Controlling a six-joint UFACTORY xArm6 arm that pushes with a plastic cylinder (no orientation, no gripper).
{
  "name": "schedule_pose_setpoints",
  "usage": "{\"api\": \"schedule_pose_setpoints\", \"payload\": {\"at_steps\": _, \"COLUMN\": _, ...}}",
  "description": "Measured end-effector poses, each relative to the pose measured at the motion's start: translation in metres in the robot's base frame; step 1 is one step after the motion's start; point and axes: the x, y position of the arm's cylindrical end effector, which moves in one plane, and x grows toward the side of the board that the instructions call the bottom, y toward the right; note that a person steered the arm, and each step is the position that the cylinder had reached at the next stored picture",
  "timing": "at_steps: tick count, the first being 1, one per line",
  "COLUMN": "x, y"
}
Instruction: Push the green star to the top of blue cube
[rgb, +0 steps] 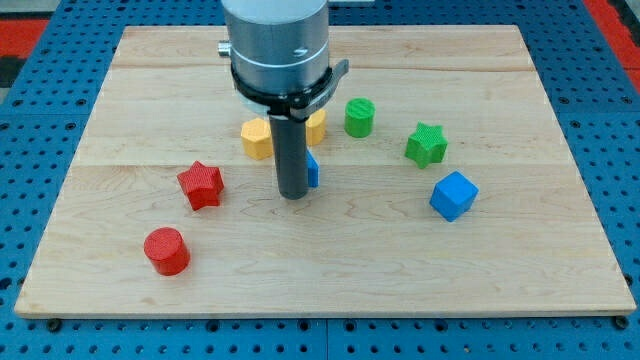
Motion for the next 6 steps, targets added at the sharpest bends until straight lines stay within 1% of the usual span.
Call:
{"api": "schedule_pose_setpoints", "payload": {"at_steps": 1, "x": -0.01, "y": 0.038}}
{"api": "schedule_pose_setpoints", "payload": {"at_steps": 2, "x": -0.017, "y": 0.054}}
{"api": "schedule_pose_setpoints", "payload": {"at_steps": 3, "x": -0.043, "y": 0.099}}
{"api": "schedule_pose_setpoints", "payload": {"at_steps": 4, "x": -0.038, "y": 0.093}}
{"api": "schedule_pose_setpoints", "payload": {"at_steps": 5, "x": -0.063, "y": 0.135}}
{"api": "schedule_pose_setpoints", "payload": {"at_steps": 6, "x": -0.099, "y": 0.158}}
